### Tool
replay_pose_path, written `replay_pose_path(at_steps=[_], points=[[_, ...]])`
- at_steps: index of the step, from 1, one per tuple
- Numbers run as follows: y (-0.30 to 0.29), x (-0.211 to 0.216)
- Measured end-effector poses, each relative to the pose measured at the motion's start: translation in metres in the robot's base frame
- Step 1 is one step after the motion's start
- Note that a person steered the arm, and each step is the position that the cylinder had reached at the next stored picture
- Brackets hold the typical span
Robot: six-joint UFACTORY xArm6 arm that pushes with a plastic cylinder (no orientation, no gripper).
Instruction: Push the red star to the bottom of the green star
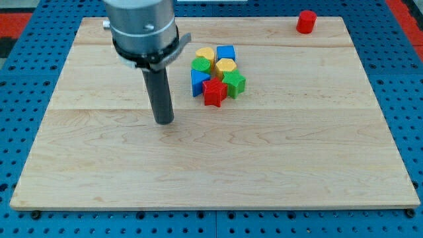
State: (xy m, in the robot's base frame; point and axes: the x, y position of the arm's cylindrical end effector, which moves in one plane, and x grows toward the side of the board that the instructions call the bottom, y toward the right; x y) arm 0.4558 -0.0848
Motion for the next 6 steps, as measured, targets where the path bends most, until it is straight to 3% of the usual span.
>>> replay_pose_path(at_steps=[3, 5, 6], points=[[0.043, -0.072], [0.087, -0.046], [0.087, -0.005]])
